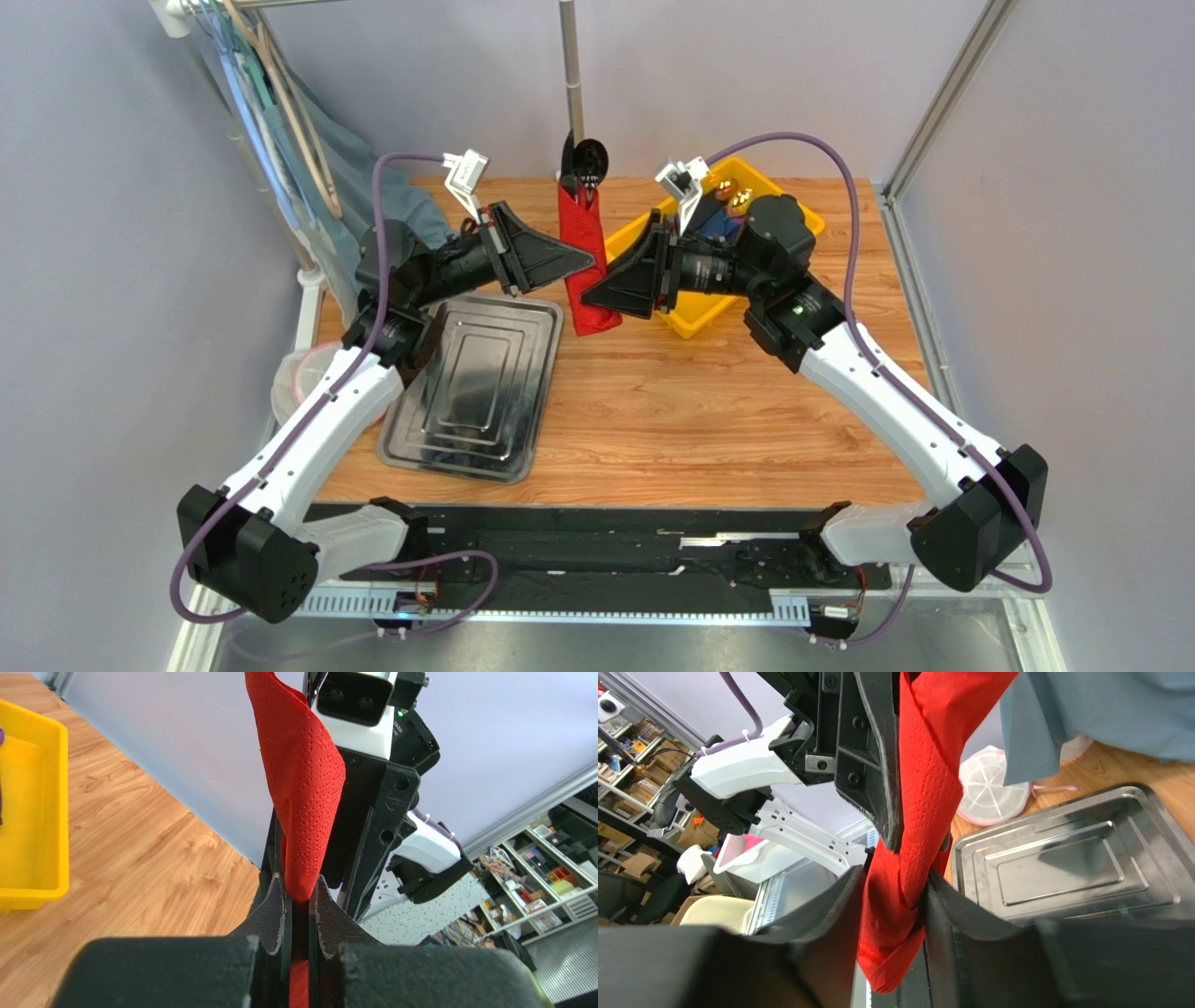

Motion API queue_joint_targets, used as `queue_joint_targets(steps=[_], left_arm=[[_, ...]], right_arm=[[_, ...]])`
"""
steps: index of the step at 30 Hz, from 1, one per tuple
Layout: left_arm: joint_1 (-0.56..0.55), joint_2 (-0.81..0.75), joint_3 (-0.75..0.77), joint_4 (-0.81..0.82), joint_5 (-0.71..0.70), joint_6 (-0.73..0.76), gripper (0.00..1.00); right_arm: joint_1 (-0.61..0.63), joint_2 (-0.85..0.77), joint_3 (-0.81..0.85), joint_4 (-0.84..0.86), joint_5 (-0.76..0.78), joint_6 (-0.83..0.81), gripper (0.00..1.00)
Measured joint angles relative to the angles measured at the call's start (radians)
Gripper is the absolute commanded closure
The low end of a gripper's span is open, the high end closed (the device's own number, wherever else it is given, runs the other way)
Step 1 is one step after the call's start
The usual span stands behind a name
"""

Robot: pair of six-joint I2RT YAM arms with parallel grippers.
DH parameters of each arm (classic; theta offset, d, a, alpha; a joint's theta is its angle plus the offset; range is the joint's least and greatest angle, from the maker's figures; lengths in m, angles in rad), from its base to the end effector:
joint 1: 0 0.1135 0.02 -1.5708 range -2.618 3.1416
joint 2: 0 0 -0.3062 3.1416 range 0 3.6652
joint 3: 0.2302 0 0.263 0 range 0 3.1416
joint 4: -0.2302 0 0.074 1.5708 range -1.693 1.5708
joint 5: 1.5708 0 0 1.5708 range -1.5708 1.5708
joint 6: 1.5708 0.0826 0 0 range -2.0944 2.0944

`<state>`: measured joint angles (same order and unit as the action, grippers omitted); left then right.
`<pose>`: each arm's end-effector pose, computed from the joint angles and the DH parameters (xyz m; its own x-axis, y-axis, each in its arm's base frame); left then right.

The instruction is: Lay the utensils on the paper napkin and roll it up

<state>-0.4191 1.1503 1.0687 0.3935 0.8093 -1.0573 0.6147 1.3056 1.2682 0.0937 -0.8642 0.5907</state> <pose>0.2312 -0.1685 0.4722 -0.6550 -0.3662 -0.6610 0.6912 0.0631 -0.7199 0.2295 0.2389 0.4666 -0.5159 0.0785 -0.8531 -0.8518 0.0587 0.5205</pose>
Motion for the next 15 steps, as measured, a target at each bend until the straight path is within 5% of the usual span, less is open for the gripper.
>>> queue_joint_targets(steps=[3, 15], left_arm=[[0.008, 0.003, 0.001, 0.0, -0.003, 0.0, 1.0], [0.014, 0.019, 0.019, 0.0, 0.005, 0.009, 1.0]], right_arm=[[0.0, -0.002, 0.0, -0.036, 0.0, -0.019, 0.49], [0.014, -0.052, -0.045, -0.103, 0.012, -0.061, 0.68]])
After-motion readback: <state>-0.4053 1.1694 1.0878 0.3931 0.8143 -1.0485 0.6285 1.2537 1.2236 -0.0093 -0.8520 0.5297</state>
